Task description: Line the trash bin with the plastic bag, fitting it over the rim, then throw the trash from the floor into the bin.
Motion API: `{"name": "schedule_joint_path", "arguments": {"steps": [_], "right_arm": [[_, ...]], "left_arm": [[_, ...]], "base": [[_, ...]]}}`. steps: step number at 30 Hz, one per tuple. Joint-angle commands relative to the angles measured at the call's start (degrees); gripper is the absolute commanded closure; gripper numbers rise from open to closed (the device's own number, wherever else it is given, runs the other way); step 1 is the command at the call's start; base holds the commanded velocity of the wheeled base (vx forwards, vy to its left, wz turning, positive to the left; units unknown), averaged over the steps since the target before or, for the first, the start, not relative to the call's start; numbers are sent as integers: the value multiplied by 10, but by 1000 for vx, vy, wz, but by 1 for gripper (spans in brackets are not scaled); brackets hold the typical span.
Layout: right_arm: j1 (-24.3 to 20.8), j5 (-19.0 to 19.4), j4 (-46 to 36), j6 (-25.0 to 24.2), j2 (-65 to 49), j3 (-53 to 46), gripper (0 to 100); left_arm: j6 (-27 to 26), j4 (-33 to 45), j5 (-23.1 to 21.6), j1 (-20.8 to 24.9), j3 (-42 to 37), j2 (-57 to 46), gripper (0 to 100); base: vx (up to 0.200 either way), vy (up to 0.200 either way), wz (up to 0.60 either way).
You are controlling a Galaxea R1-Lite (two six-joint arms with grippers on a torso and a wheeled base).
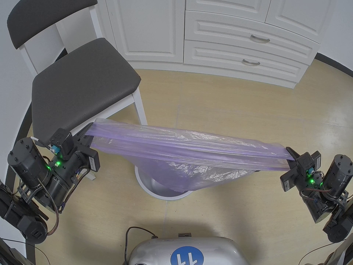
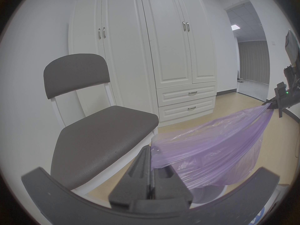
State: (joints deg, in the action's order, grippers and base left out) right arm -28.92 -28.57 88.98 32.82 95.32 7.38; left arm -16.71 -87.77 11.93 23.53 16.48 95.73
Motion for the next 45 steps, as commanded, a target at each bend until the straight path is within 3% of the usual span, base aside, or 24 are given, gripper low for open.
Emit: {"name": "schedule_joint_path", "arguments": {"steps": [1,14,24,33,37,41,45], "right_arm": [[-4,1,10,0,0,2,100],[-35,9,10,-6,15,12,100],[-67,4,10,-51,79,71,100],[-129,3,10,-123,99,124,100],[-155,3,10,-137,96,129,100],[-166,4,10,-138,85,133,100],[-183,4,10,-174,102,171,100]], "left_arm": [[-1,0,-2,3,1,2,100],[1,0,-1,33,7,6,100],[4,-1,1,64,33,43,100],[18,-2,3,132,56,61,100],[48,-3,3,203,57,62,100],[52,-3,3,228,57,59,100],[63,-3,3,245,58,59,100]], "base": [[0,0,0],[0,0,0],[0,0,0],[0,0,0],[0,0,0],[0,0,0],[0,0,0]]}}
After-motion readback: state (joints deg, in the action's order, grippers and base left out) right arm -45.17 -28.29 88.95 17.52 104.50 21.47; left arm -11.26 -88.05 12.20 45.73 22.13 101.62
